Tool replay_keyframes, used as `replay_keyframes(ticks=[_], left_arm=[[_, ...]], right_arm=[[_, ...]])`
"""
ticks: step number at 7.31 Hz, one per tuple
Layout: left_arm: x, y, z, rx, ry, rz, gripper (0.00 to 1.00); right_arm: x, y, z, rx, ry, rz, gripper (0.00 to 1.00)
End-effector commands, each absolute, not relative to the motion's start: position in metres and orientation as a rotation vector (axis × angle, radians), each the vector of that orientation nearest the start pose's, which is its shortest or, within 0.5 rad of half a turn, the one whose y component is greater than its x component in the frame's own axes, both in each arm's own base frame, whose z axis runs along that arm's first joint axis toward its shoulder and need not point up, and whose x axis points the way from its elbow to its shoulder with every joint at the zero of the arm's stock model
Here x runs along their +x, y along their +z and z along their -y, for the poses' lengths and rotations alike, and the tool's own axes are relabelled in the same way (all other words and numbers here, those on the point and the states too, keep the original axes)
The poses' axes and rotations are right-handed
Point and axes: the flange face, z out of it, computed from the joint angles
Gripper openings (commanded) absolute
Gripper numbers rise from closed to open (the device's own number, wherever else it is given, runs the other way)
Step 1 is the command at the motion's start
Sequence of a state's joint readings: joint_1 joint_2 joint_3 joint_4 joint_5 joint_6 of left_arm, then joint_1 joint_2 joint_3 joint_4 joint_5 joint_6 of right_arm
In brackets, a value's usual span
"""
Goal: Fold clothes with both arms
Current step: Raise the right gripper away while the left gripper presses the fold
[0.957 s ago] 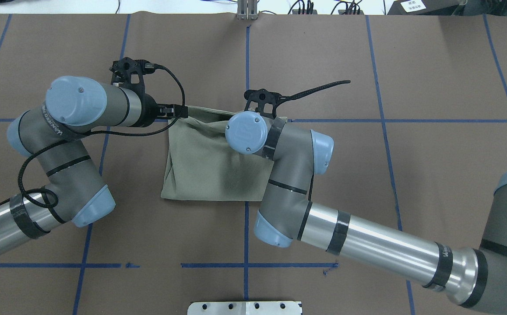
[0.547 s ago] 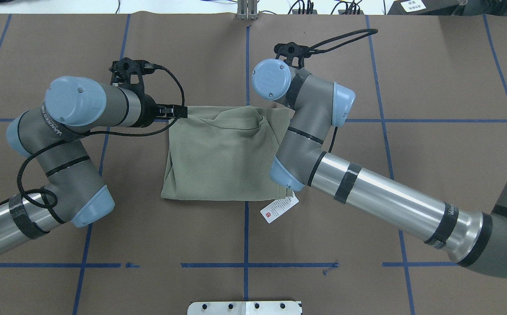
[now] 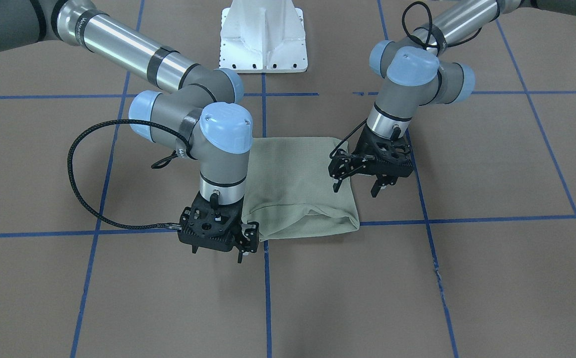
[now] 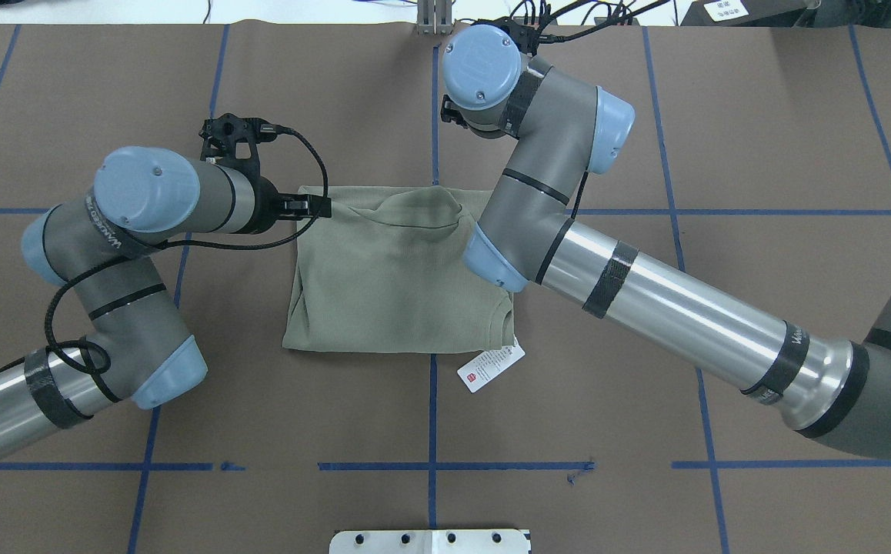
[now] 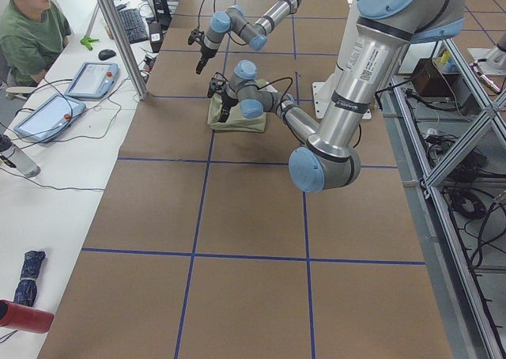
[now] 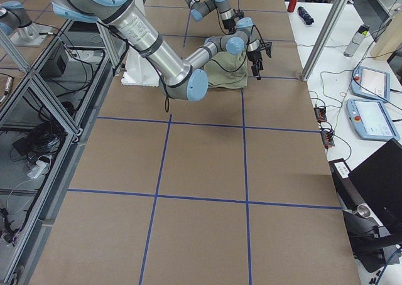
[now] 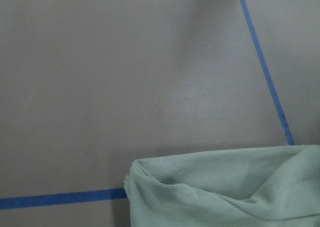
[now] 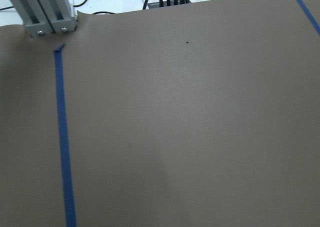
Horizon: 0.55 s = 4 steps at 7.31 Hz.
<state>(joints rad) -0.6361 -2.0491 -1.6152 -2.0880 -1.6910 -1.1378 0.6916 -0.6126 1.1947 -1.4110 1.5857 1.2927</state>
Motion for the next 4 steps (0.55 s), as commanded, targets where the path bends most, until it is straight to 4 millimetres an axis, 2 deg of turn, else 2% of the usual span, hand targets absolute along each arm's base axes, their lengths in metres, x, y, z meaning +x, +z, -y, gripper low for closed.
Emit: replay_keyframes(ticks=[1, 2, 3, 4], left_arm=[[0.501, 0.304, 0.489, 0.444, -0.118, -0.853, 1.00], [0.518, 0.317, 0.489, 0.422, -0.108, -0.823, 1.00], [0.535, 0.328, 0.502, 0.422, -0.114, -0.785, 1.00], [0.549, 0.322, 0.522, 0.481, -0.148, -0.739, 1.00]], right_arm=[[-0.542, 0.191, 0.620, 0.327, 0.371, 0.695, 1.00], [-0.542, 0.192, 0.620, 0.326, 0.371, 0.693, 1.00], [-0.542, 0.192, 0.620, 0.326, 0.370, 0.695, 1.00], [-0.542, 0.194, 0.620, 0.325, 0.370, 0.694, 1.00]])
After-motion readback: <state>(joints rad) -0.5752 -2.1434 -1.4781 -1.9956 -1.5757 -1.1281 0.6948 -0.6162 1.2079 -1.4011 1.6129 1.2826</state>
